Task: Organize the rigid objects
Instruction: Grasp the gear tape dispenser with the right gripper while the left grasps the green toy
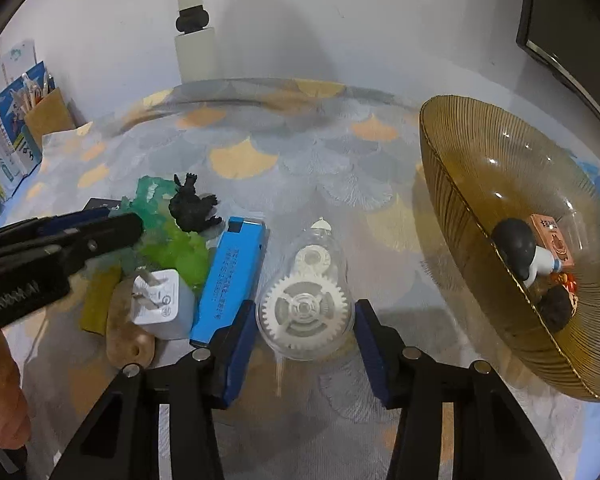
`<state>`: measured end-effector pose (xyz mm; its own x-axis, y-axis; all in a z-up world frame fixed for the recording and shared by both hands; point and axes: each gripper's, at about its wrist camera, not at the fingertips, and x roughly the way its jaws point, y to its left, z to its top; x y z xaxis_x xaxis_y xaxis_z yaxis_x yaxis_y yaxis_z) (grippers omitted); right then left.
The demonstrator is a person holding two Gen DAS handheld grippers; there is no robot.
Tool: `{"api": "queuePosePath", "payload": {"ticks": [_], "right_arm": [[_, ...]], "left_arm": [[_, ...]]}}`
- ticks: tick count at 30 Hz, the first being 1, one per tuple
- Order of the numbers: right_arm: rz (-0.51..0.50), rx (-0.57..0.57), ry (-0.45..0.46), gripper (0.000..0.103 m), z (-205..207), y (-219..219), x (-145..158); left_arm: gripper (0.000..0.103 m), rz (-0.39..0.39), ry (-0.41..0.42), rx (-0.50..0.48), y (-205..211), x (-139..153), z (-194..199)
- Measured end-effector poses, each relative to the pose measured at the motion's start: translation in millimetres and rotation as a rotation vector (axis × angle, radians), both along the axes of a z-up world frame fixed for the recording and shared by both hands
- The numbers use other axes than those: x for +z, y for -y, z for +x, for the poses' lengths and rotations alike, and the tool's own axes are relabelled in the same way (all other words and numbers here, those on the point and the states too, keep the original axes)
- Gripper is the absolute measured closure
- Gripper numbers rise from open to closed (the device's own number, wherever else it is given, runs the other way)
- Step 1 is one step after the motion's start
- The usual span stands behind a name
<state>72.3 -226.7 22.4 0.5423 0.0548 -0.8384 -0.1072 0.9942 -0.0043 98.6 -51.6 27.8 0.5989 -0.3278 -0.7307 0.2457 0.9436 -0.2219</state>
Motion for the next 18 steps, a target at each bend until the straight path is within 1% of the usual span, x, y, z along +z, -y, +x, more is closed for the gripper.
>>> {"api": "queuePosePath", "payload": {"ticks": [1,2,3,6,8,10,12,13,14,15,16,17,18], "right_arm": [[0.011,0.003,-0.003,0.055,-2.5,1.6,0.3],[0.019,0.004,-0.007,0.055,-5.8,3.7,1.4],[0.033,0.006,-0.013,0.055,-10.7,6.0,2.8],[0.08,0.02,-0.023,0.055,-27.7,11.3,8.6],[0.101,0.031,-0.021,0.055,-43.8,14.2,11.9],[0.1,0.042,-0.021,0.055,-58.2,15.1,13.1],[0.09,0.055,-0.022,0.055,-72.3,15.0,12.2],[0.081,0.061,-0.021,0.055,-78.4,15.1,11.3],[0.073,0.065,-0.021,0.055,-82.3,15.2,9.2],[0.072,0.067,-0.025,0.055,-84.5,15.4,7.0],[0.069,0.068,-0.017,0.055,-86.8,15.4,5.6],[0.062,0.072,-0.004,0.055,-88.5,15.2,4.8],[0.058,0.073,0.0,0.055,-90.1,14.3,3.9]], "left_arm": [[0.071,-0.009,0.011,0.004,-3.5,3.9,-5.1],[0.077,-0.021,0.022,0.006,-8.6,9.5,-13.4],[0.085,-0.029,0.029,0.007,-11.8,12.3,-17.8],[0.085,-0.034,0.046,0.022,-22.1,18.2,-40.5],[0.085,-0.028,0.042,0.028,-27.4,15.7,-55.3],[0.085,-0.03,0.018,0.022,-32.2,9.0,-66.0],[0.083,-0.055,-0.02,0.025,-38.8,2.8,-69.8],[0.078,-0.065,-0.038,0.039,-41.2,1.0,-67.9],[0.065,-0.079,-0.05,0.052,-43.2,0.5,-64.7],[0.055,-0.107,-0.041,0.061,-45.8,3.1,-59.8],[0.046,-0.113,-0.03,0.068,-46.0,5.4,-56.2],[0.029,-0.097,-0.02,0.077,-43.3,8.5,-50.2],[0.024,-0.076,-0.003,0.081,-37.8,11.5,-43.4]]}}
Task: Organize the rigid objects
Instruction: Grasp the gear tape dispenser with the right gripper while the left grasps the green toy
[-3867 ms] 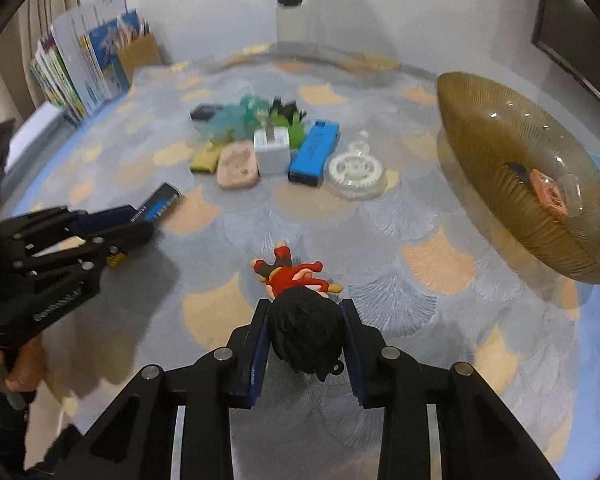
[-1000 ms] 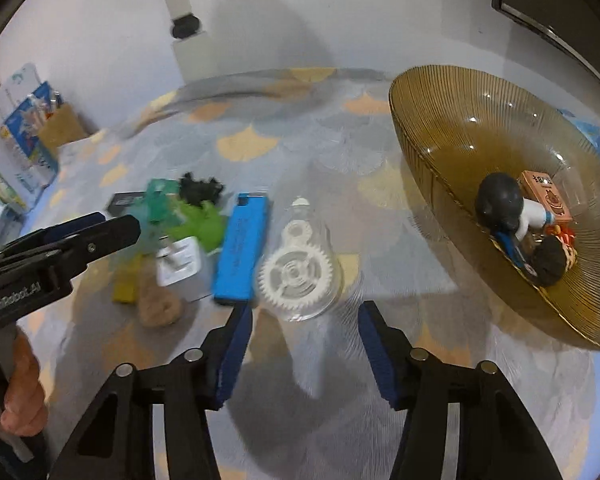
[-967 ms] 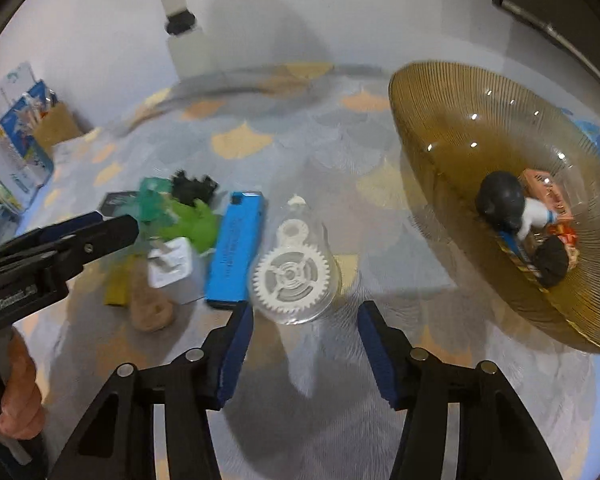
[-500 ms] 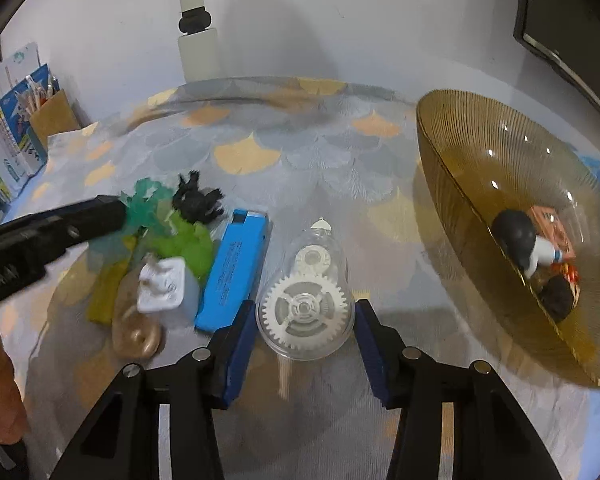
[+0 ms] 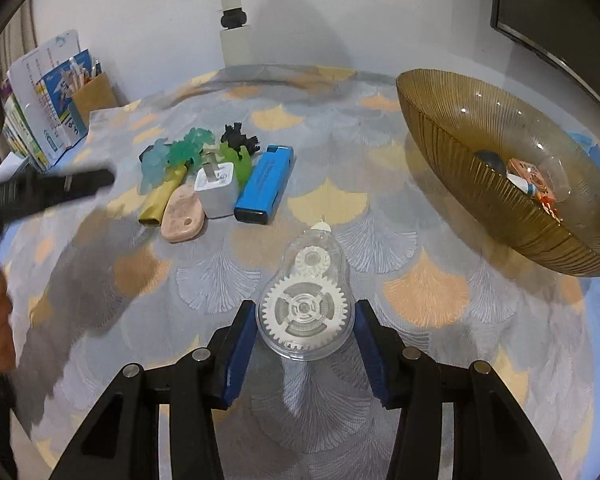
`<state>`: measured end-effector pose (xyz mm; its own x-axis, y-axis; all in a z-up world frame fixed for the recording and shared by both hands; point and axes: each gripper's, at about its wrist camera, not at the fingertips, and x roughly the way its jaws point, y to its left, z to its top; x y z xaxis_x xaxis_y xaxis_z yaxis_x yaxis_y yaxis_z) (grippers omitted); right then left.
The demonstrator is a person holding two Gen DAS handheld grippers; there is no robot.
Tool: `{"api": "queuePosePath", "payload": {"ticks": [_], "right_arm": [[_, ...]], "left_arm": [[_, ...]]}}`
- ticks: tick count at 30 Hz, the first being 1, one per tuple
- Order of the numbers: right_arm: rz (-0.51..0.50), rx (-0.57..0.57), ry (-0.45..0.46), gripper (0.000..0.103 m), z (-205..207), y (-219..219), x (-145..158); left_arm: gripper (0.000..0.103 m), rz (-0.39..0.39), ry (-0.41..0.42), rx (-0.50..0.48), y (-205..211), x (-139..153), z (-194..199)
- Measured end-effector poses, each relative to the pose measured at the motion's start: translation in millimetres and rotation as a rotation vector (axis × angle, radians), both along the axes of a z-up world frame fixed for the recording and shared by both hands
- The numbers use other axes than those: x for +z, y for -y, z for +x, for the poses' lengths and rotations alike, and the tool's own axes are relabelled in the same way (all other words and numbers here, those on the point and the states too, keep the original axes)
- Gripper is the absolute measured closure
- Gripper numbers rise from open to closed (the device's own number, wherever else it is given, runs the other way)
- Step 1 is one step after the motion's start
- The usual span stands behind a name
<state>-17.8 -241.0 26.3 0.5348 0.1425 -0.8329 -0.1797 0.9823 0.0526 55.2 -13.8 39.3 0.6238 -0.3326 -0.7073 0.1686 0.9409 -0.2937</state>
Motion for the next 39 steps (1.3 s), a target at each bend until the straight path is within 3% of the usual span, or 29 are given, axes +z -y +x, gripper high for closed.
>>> {"api": "queuePosePath", "payload": {"ticks": [4,5,6,7,10,14,17,22,28,31,34,37,39], "right_arm": [[0.009,0.006,-0.001,0.055,6.0,2.4,0.3],[0.01,0.008,0.0,0.055,6.8,2.5,0.5],[0.01,0.008,0.0,0.055,6.1,2.5,0.9],[0.012,0.008,0.0,0.055,6.4,2.7,0.8],[0.019,0.009,0.001,0.055,5.2,3.8,1.3],[0.02,0.015,0.0,0.055,5.2,2.8,1.7],[0.012,0.023,0.003,0.055,2.7,0.9,2.6],[0.025,0.043,-0.012,0.055,-1.9,2.5,4.0],[-0.02,0.187,-0.042,0.054,-30.0,4.8,5.8],[0.005,0.152,-0.08,0.033,-37.8,20.9,5.9],[0.053,0.104,-0.086,0.032,-43.2,33.7,6.7],[0.042,0.086,-0.079,0.017,-44.8,23.9,5.3],[-0.008,0.07,-0.058,0.014,-43.9,7.8,1.5]], "left_arm": [[0.025,0.074,-0.012,-0.025,19.9,-2.6,32.4],[0.032,0.09,-0.029,-0.031,23.4,-7.2,40.3],[0.059,0.102,-0.054,-0.04,27.0,-13.7,48.1],[0.073,0.096,-0.081,-0.057,28.2,-19.0,52.5],[0.073,0.011,-0.064,-0.077,18.2,-14.8,41.9],[0.073,-0.076,0.035,-0.088,-4.0,6.6,-1.6],[0.073,-0.052,0.03,-0.071,-14.8,4.9,-24.6],[0.073,0.035,-0.035,-0.017,-25.4,-22.9,-54.2],[0.072,0.091,0.009,-0.005,-18.6,-25.1,-69.2],[0.069,0.079,-0.007,-0.019,-16.8,-30.5,-67.3],[0.069,0.091,0.001,-0.018,-15.7,-30.0,-68.4],[0.069,0.097,0.006,-0.02,-14.7,-29.7,-69.9],[0.069,0.1,0.01,-0.021,-14.4,-29.5,-70.6]]}}
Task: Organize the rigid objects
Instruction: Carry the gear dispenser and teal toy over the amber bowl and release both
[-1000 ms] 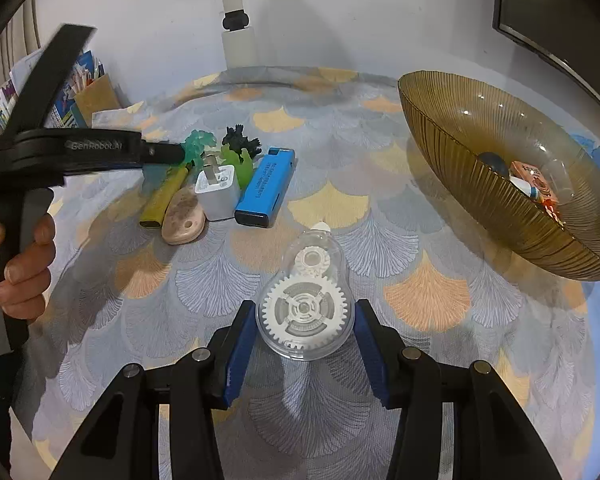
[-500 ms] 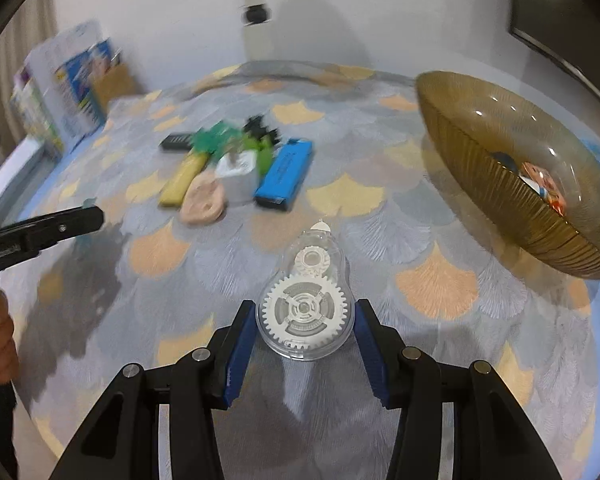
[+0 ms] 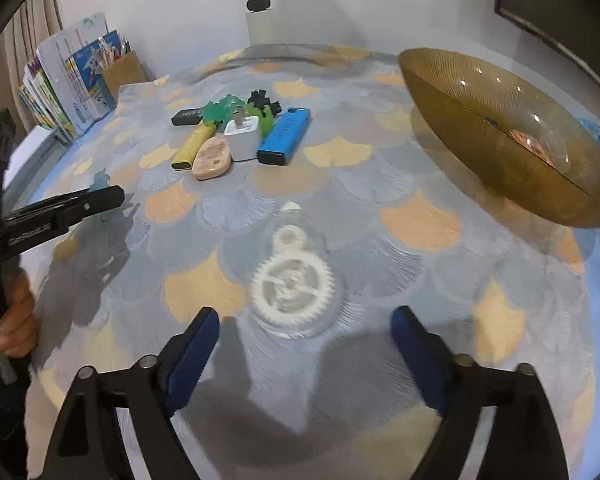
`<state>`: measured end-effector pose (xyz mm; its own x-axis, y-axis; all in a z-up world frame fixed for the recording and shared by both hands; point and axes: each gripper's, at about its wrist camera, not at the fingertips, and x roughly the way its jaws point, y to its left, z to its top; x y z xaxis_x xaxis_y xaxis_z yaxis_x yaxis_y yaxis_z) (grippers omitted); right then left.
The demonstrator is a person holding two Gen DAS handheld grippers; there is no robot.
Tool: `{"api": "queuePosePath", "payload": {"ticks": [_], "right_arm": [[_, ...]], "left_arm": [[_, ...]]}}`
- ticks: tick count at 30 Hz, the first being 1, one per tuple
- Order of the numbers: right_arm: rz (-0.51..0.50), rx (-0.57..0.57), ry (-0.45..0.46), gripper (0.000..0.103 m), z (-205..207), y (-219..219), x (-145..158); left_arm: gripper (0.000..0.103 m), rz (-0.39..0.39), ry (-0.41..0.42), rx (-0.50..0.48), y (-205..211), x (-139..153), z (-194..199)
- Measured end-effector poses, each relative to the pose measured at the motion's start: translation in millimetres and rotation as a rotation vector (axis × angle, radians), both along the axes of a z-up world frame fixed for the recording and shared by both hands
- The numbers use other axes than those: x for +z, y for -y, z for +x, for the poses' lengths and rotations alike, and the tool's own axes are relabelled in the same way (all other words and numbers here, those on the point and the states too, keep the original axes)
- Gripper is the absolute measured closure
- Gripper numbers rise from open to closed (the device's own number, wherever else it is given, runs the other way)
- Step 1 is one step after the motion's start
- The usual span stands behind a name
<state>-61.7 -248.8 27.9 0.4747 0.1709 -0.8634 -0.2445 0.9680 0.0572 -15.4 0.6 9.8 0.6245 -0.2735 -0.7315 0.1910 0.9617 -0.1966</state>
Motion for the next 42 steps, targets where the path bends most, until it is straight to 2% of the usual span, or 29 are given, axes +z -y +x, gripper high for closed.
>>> {"api": "queuePosePath", "payload": {"ticks": [1,2,3,5,8,10,13,16,20,23,27,30,32,35,37,38,39,40,41,42], "right_arm": [[-0.032,-0.001,0.006,0.017,1.2,-6.1,-1.5],[-0.051,-0.003,0.024,0.029,0.7,-12.3,-1.0],[-0.032,-0.003,0.026,0.035,1.2,-15.3,0.5],[-0.035,-0.016,0.04,0.055,0.8,-19.6,3.9],[0.017,0.008,0.055,0.055,-6.9,-25.7,8.9],[0.133,0.041,0.042,0.055,-13.9,-26.2,14.7],[0.25,0.055,0.054,0.055,-15.4,-16.7,32.7],[0.28,0.029,0.116,0.055,-17.4,-1.0,58.6],[0.319,-0.053,0.218,0.055,-17.0,40.5,98.1],[0.286,-0.151,0.29,0.055,-12.1,83.4,120.6],[0.187,-0.319,0.309,0.055,1.4,139.8,133.0],[0.123,-0.428,0.23,0.055,24.4,175.1,126.4],[0.081,-0.459,0.188,0.055,38.9,187.4,119.8],[0.043,-0.48,0.14,0.055,53.4,197.4,111.1],[0.016,-0.493,0.123,0.055,63.1,198.4,105.5],[0.01,-0.495,0.126,0.055,67.9,198.1,104.0],[0.005,-0.497,0.13,0.054,71.7,199.8,102.4],[-0.01,-0.507,0.121,0.044,75.7,202.4,100.1],[-0.017,-0.518,0.113,0.041,76.7,205.0,97.1],[-0.013,-0.525,0.116,0.041,75.1,206.8,97.3]], "left_arm": [[0.069,-0.002,0.0,-0.001,-0.1,-0.3,-0.2],[0.07,-0.003,0.001,0.0,0.0,-0.3,-0.3],[0.07,-0.006,0.002,0.002,0.0,-0.3,-0.3],[0.071,-0.008,0.002,0.0,0.4,-0.1,-0.6],[0.071,0.01,0.017,0.001,3.9,3.1,-3.7],[0.071,0.01,0.031,-0.011,6.5,8.1,-6.9],[0.071,0.005,0.067,-0.028,13.1,25.1,-13.4],[0.071,0.003,0.134,-0.066,27.2,53.4,-19.3],[0.071,-0.008,0.221,-0.141,59.1,95.0,-17.4],[0.071,-0.018,0.263,-0.223,101.1,123.9,-2.3],[0.071,0.018,0.282,-0.303,163.4,139.3,23.0],[0.071,0.046,0.21,-0.361,215.8,126.4,54.8],[0.071,0.039,0.142,-0.377,241.3,110.8,74.7],[0.071,0.016,0.074,-0.392,263.2,91.8,89.9],[0.07,0.013,0.064,-0.395,270.5,85.7,95.7],[0.068,0.003,0.065,-0.394,271.8,83.8,96.6],[0.052,-0.005,0.063,-0.391,272.1,82.9,98.4],[0.041,-0.006,0.057,-0.386,268.7,82.5,97.6],[0.023,-0.009,0.054,-0.375,264.1,83.3,97.1],[0.022,-0.027,0.069,-0.365,256.7,86.6,93.4]]}}
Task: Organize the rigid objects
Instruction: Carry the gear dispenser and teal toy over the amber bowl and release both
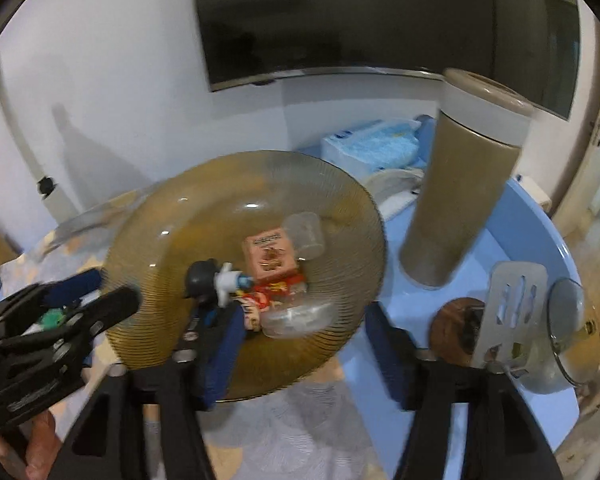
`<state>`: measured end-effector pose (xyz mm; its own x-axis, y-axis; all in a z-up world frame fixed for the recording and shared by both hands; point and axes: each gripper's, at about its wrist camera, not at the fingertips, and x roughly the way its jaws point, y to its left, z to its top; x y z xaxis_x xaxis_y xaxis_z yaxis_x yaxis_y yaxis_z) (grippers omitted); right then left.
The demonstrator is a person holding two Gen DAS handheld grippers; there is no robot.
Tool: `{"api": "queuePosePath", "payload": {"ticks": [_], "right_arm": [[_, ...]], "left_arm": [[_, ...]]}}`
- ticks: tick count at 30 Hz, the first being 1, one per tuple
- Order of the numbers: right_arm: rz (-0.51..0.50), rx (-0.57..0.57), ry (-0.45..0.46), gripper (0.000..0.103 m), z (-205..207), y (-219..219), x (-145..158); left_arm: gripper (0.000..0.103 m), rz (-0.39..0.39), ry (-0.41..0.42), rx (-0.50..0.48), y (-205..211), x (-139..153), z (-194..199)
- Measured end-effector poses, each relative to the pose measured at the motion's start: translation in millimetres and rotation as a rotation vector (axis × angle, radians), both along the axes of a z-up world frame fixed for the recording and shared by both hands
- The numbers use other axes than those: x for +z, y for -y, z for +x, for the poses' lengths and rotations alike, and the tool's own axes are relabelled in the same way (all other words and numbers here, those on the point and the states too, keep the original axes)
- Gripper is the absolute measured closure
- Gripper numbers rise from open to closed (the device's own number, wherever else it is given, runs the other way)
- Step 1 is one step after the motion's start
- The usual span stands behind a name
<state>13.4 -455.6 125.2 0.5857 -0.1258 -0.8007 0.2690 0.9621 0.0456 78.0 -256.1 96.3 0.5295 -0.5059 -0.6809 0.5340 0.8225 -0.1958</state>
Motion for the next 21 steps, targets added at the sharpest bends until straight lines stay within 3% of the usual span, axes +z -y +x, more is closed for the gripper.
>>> {"api": "queuePosePath", "payload": {"ticks": [7,13,17,21], "right_arm": [[0.13,-0.01,0.108,0.041,-36.2,11.0,20.1],[0.141,0.148,0.17,0.037,-46.9,-46.1,43.9],[0.117,0.291,0.163,0.034,-50.1,-109.8,38.0],[0.109,0.411,0.104,0.034,-50.4,-170.4,1.2]], "left_arm": [[0.022,-0.124,0.049,0.107,-81.7,32.4,-28.2],[0.022,-0.163,0.098,0.307,-179.2,41.8,-61.6],[0.022,-0.139,0.064,0.417,-229.5,22.7,-75.1],[0.022,-0.026,0.021,0.541,-263.6,-24.9,-81.9]]}}
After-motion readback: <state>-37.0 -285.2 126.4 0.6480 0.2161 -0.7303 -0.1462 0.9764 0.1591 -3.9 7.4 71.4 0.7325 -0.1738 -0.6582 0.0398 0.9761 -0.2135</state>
